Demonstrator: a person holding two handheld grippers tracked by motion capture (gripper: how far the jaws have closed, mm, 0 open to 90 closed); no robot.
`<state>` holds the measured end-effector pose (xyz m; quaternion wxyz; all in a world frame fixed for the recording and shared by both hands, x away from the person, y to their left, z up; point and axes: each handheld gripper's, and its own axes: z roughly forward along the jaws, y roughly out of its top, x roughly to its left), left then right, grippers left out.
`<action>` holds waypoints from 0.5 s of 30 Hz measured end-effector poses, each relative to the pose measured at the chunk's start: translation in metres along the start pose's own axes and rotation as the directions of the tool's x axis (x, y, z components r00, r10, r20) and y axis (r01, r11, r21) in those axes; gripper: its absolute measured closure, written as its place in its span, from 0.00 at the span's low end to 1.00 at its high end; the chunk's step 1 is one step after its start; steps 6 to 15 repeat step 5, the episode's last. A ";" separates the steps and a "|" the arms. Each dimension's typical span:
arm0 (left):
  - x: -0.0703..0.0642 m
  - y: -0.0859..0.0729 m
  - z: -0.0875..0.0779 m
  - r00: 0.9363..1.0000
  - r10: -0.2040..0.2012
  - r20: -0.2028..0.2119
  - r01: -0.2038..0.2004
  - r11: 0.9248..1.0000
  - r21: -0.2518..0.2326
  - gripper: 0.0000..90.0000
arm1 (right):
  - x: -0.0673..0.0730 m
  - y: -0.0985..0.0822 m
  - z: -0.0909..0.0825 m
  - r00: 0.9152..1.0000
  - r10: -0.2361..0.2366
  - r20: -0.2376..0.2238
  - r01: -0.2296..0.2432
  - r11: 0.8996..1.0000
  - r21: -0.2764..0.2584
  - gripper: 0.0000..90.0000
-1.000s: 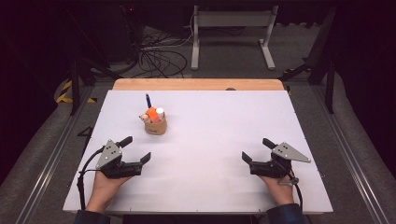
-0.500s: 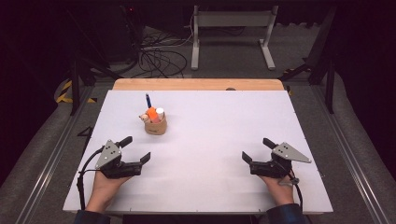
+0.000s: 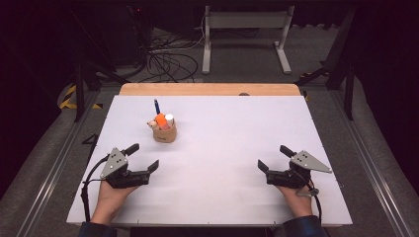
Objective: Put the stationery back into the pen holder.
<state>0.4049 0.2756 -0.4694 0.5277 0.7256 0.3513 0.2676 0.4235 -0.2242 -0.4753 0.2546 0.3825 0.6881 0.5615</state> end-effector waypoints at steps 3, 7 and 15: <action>0.001 -0.001 0.001 1.000 -0.002 0.000 0.002 1.000 0.003 0.10 | 0.000 -0.001 0.002 1.000 -0.003 -0.003 0.003 1.000 0.004 0.01; 0.001 -0.001 0.001 1.000 -0.003 0.001 0.003 1.000 0.006 0.10 | 0.001 -0.001 0.002 1.000 -0.005 -0.005 0.005 1.000 0.006 0.01; 0.001 -0.001 0.001 1.000 -0.003 0.001 0.003 1.000 0.006 0.10 | 0.001 -0.001 0.002 1.000 -0.005 -0.005 0.005 1.000 0.006 0.01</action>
